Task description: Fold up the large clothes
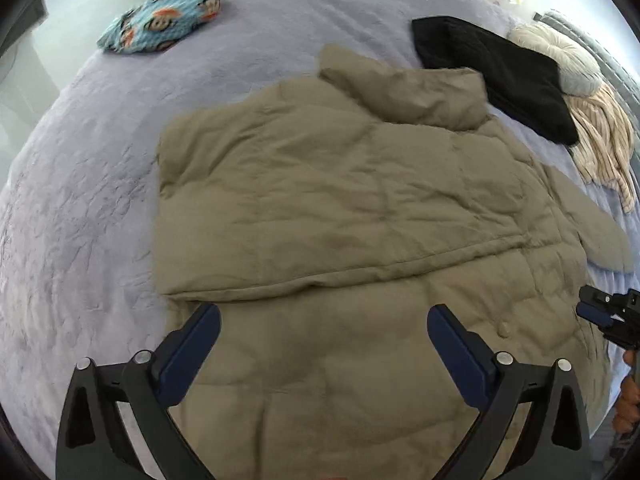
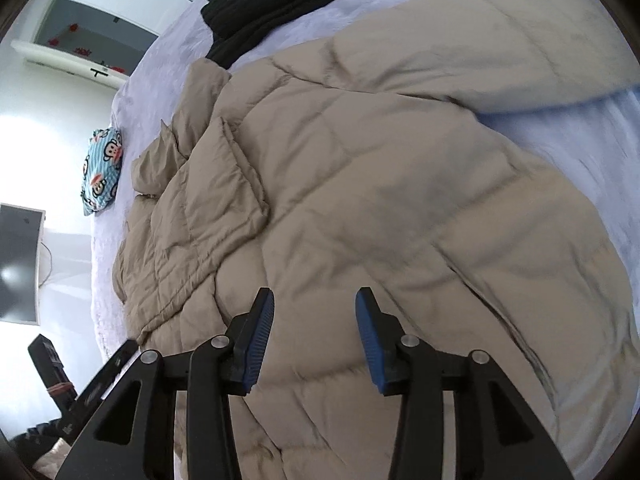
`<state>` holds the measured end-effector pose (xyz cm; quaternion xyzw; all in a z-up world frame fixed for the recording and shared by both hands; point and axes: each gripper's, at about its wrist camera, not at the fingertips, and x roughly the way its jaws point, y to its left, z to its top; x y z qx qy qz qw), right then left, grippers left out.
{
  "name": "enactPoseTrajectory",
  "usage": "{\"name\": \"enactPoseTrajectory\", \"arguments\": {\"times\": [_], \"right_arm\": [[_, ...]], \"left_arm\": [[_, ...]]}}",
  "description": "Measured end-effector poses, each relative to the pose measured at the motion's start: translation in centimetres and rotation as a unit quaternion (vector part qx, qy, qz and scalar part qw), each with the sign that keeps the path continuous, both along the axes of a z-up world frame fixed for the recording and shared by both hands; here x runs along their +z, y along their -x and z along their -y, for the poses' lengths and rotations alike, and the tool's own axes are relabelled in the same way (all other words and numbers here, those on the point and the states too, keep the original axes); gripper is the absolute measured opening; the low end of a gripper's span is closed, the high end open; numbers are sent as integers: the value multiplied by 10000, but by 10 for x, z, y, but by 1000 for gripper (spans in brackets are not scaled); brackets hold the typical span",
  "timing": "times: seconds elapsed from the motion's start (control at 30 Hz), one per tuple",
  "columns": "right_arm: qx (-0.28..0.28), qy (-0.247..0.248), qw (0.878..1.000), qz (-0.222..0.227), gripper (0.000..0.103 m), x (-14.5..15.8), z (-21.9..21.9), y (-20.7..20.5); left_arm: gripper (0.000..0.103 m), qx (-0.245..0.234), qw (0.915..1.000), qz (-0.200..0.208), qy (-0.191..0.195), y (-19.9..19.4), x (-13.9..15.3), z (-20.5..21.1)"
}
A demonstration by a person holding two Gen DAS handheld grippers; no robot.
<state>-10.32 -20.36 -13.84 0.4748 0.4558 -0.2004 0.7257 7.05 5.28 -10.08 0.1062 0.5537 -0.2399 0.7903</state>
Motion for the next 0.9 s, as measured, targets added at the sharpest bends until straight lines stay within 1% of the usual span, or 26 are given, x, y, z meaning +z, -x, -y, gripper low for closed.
{"name": "enactPoseTrajectory", "arguments": {"times": [0.03, 0.1, 0.17, 0.23, 0.33, 0.37, 0.4, 0.43, 0.5, 0.53, 0.6, 0.7, 0.73, 0.83, 0.9], "right_arm": [[-26, -4, 10000, 17, 53, 0, 1, 5], [-101, -9, 9999, 38, 59, 1, 7, 17], [-233, -50, 9997, 68, 63, 0, 17, 31], [-376, -101, 9991, 138, 74, 0, 30, 44], [-584, -133, 9979, 231, 77, -1, 50, 64], [-653, -144, 9975, 246, 80, -1, 61, 72], [-708, -136, 9970, 271, 89, 0, 68, 78], [-785, -104, 9965, 283, 95, 0, 78, 85], [-926, -44, 9952, 324, 99, 2, 95, 98], [-1034, -37, 9940, 358, 103, 2, 106, 106], [-1267, -57, 9909, 442, 103, 2, 124, 119], [-1714, -64, 9831, 638, 103, -2, 152, 138], [-1858, -78, 9805, 629, 103, -5, 162, 144], [-2110, -270, 9755, 552, 103, -14, 191, 156], [-2395, -524, 9672, 660, 103, -25, 215, 166]], "left_arm": [[103, -116, 9999, -80, -33, 7, -1, 9], [103, -189, 9997, -163, -76, 15, -3, 21], [103, -316, 9992, -197, -123, 26, -2, 39], [103, -420, 9988, -134, -212, 35, 0, 58], [103, -543, 9980, -231, -220, 44, -2, 82], [103, -595, 9976, -292, -216, 47, -3, 91], [103, -638, 9972, -327, -231, 51, -5, 102], [103, -651, 9970, -318, -275, 55, -6, 110], [103, -656, 9968, -255, -392, 59, -8, 123], [103, -668, 9965, -210, -459, 62, -9, 130], [103, -683, 9960, -197, -535, 66, -12, 143], [103, -783, 9947, -393, -533, 67, -15, 155], [103, -769, 9948, -397, -536, 68, -16, 159], [103, -751, 9952, -439, -454, 70, -14, 170], [103, -713, 9955, -451, -434, 69, -13, 177]]}}
